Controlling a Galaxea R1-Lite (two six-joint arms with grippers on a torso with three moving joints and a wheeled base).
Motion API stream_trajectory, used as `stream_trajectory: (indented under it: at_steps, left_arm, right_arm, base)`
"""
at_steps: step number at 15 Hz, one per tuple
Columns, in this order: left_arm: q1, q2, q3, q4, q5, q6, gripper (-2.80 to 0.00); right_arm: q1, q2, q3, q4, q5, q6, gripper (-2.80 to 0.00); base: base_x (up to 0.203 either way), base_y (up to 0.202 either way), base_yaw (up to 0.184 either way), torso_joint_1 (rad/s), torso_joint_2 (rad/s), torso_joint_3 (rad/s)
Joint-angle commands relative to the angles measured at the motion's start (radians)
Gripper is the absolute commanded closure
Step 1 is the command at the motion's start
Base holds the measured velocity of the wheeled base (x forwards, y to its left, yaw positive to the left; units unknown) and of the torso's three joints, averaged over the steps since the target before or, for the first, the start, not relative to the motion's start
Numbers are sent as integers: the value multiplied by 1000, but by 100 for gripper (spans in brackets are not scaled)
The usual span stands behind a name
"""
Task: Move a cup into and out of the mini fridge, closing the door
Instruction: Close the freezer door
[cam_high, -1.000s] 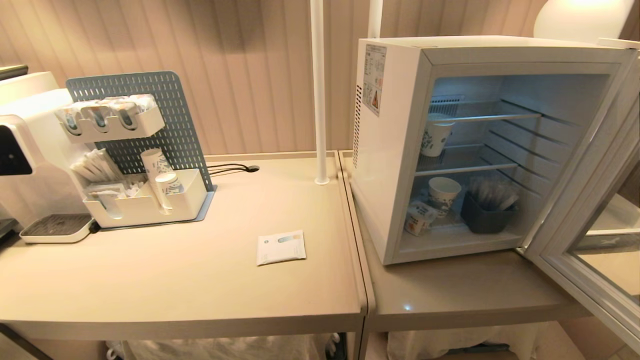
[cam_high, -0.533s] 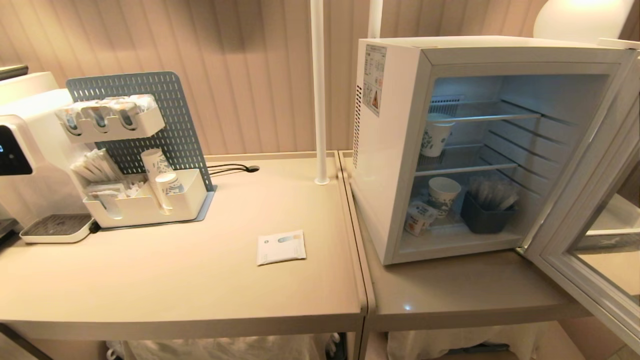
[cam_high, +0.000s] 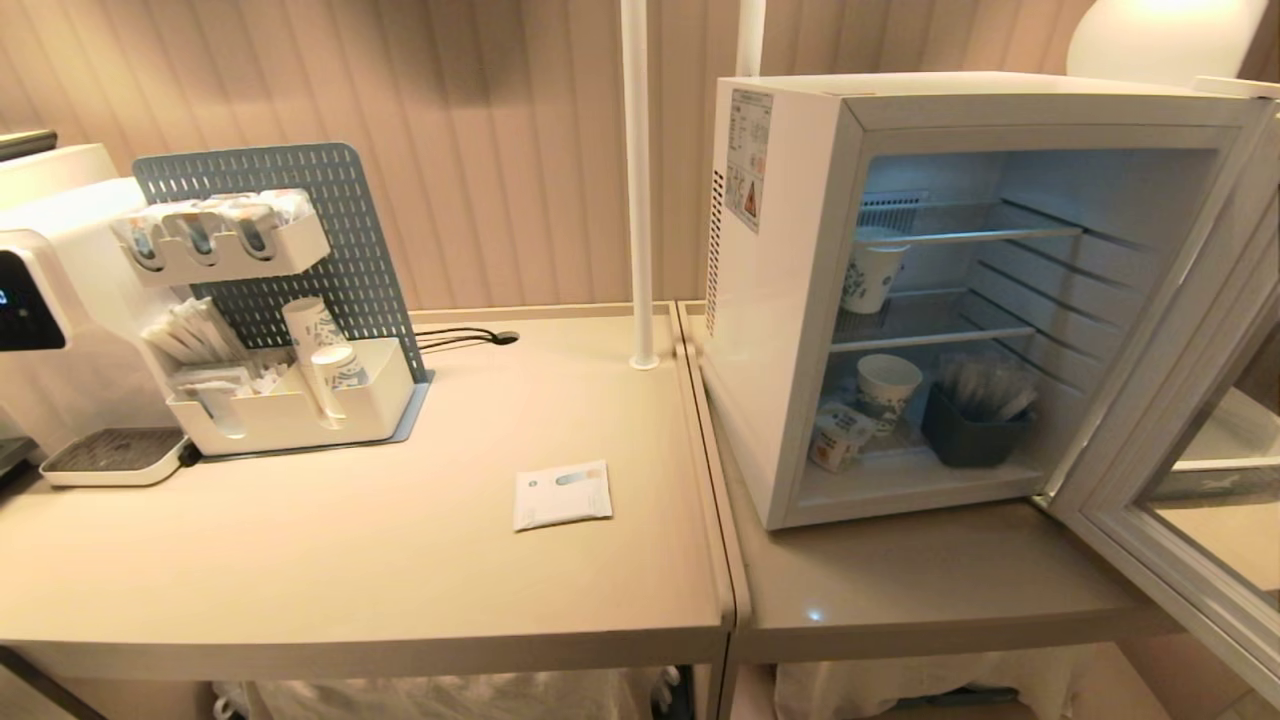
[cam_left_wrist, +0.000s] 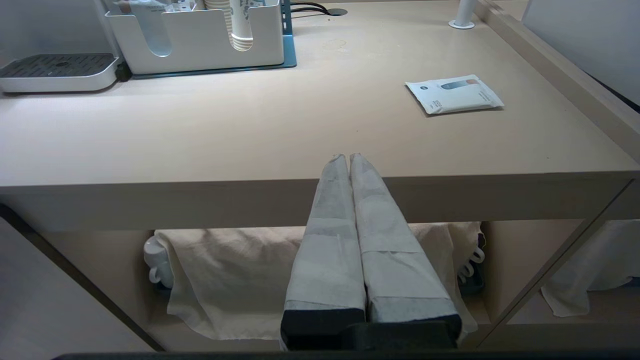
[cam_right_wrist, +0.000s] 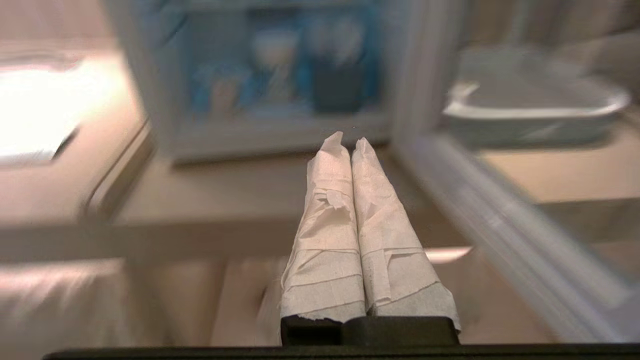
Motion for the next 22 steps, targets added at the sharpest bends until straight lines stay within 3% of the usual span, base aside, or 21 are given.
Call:
stream_trajectory:
  at_steps: [1,3,14,22]
  left_arm:
    - [0,2,2,-1,0,-2,0]
    - [0,2,2,-1,0,-2,0]
    - [0,2,2,-2,0,-1,0]
    - [0,2,2,-2,0,-1,0]
  right_arm:
    - [0,-4,-1,102,21,2,0]
    - [0,-3,10,42,20,12,0]
    - [-1,-3,2,69,15,37,0]
    - [-1,-3,1,72,15,37,0]
  base:
    - [0,0,0,0,0,0]
    - [0,0,0,0,0,0]
    - [0,0,0,0,0,0]
    - [-173,0,-2,1,2,1]
